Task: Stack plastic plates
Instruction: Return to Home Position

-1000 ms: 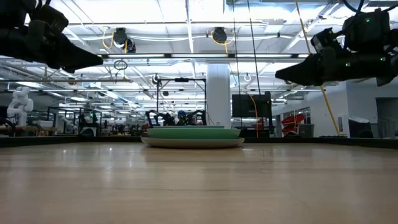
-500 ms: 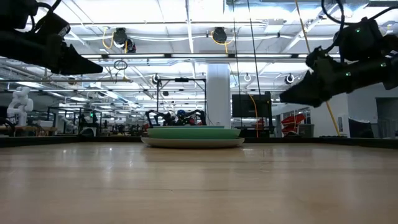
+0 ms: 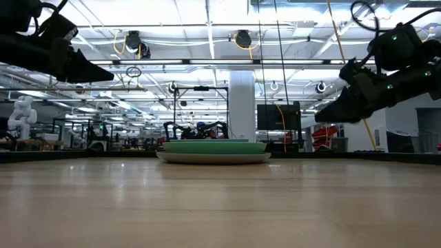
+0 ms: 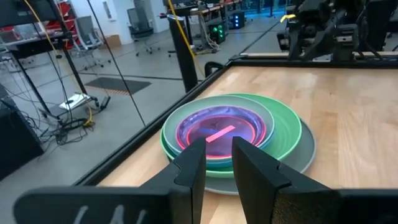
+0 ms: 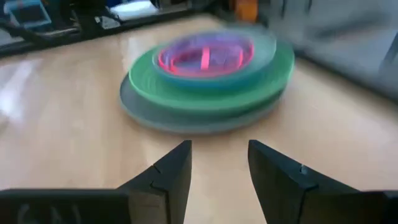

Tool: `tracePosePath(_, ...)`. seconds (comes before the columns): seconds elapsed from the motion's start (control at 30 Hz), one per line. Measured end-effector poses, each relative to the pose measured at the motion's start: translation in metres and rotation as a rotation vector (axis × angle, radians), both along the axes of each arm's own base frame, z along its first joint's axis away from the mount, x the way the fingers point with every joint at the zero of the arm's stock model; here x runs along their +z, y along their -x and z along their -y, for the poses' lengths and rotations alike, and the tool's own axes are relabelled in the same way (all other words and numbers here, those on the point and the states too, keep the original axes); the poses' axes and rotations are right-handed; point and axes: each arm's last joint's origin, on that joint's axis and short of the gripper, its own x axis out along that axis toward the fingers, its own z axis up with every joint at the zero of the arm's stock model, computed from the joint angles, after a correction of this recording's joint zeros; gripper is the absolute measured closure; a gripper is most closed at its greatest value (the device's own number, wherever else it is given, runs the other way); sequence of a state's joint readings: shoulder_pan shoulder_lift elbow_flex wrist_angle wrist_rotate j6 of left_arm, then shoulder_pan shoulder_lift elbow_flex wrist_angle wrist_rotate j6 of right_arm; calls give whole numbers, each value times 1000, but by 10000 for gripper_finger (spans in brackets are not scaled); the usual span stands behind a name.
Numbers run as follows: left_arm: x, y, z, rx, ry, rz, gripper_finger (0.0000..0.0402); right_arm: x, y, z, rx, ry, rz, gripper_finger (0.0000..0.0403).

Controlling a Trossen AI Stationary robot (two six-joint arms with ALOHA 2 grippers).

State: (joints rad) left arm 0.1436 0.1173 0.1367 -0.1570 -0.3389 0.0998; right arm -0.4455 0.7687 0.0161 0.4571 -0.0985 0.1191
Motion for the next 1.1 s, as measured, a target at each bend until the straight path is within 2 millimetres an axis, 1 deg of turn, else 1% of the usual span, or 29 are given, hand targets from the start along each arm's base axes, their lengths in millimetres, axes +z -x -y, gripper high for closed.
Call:
tracePosePath(0.07,0,0,0,0,0,-4,316,3,1,1,9,133,-19,250)
tracePosePath(0.13,0,0,0,0,1,-4,316,9,0,-3,17,234,2,250)
tracePosePath(0.23,-1,0,0,0,1,-9,316,20,2,-14,50,426,13,250)
tracePosePath(0.27,-1,0,0,0,1,-11,316,22,3,-17,49,448,17,250)
tracePosePath(0.43,-1,0,0,0,1,-10,316,23,17,-26,-61,413,-1,250)
tracePosePath(0.5,-1,0,0,0,1,-9,316,21,23,-28,-71,391,-11,250)
tracePosePath(0.57,-1,0,0,0,1,-11,316,25,26,-30,-73,407,40,250)
tracePosePath(0.8,-1,0,0,-1,1,-12,316,34,32,-34,-12,539,104,250)
tracePosePath(0.9,-1,0,0,-1,1,-12,316,37,35,-37,74,597,149,250)
tracePosePath(1.0,-1,0,0,-1,1,-11,316,35,34,-40,191,634,146,250)
tracePosePath(1.1,-1,0,0,0,2,-20,316,35,34,-41,204,631,155,250)
